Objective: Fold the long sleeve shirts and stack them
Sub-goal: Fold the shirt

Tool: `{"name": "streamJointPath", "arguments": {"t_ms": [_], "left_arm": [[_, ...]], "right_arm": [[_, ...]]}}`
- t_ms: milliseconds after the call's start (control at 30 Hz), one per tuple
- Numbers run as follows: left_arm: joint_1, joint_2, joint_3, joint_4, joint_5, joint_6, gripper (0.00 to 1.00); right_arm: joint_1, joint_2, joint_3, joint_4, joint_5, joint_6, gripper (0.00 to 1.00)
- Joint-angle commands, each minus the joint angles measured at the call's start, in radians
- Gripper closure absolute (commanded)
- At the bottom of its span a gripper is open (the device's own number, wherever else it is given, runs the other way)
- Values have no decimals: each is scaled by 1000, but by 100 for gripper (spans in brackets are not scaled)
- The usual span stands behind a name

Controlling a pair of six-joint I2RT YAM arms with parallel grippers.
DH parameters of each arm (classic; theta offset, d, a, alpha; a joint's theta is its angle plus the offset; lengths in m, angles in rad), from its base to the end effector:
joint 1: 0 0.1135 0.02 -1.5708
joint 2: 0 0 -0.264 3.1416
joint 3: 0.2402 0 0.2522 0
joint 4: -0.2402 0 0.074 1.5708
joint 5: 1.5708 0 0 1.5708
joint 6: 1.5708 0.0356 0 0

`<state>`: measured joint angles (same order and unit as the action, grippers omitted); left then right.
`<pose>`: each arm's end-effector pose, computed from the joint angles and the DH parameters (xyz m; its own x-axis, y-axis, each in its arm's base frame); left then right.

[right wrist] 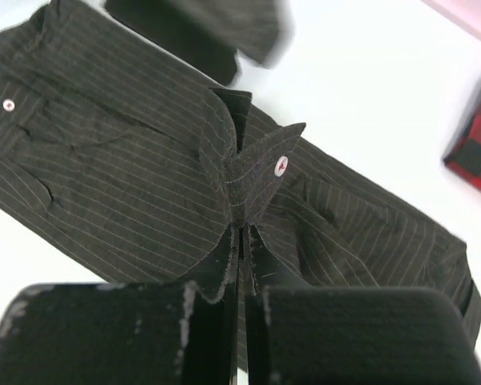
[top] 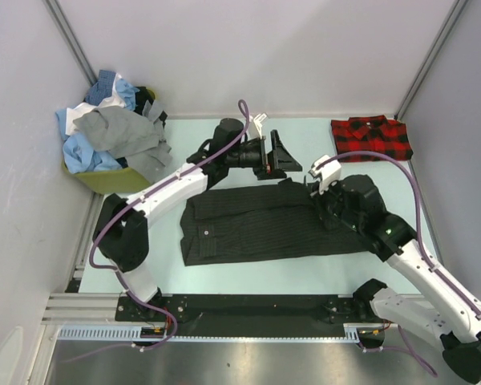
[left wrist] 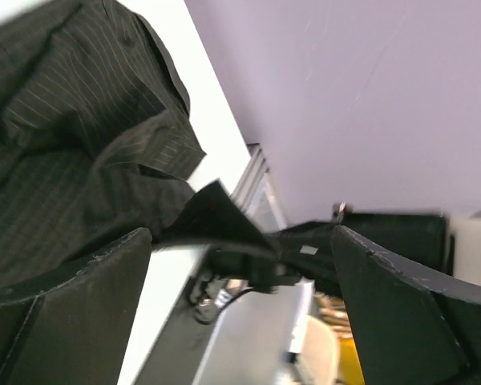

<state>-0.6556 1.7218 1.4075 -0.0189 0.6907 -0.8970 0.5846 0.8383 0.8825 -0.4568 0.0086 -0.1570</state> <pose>0.3089 -0.2662 0.3226 -0.9019 -0.0662 -0.4268 0.3884 0.3080 -0.8685 0.1552 0.1024 0.3366 -0.2450 -0.3496 -0.9043 -0.5908 0.7933 -0.1466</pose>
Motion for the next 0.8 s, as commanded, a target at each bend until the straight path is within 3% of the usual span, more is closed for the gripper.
{"name": "streamJointPath", "arguments": {"t_ms": [0, 200, 467, 767], "left_arm": [[-13, 16, -31, 62, 1, -186, 1], [-4, -17, -122, 47, -23, -229, 1], [42, -165, -140, -142, -151, -88, 1], [-41, -50, -102, -96, -105, -235, 1]], "right_arm": [[69, 5, -30, 119, 106, -68, 100], [104, 33, -39, 127, 201, -88, 100], [109, 1, -50, 102, 228, -110, 100], [170, 24, -70, 150, 238, -191, 100]]}}
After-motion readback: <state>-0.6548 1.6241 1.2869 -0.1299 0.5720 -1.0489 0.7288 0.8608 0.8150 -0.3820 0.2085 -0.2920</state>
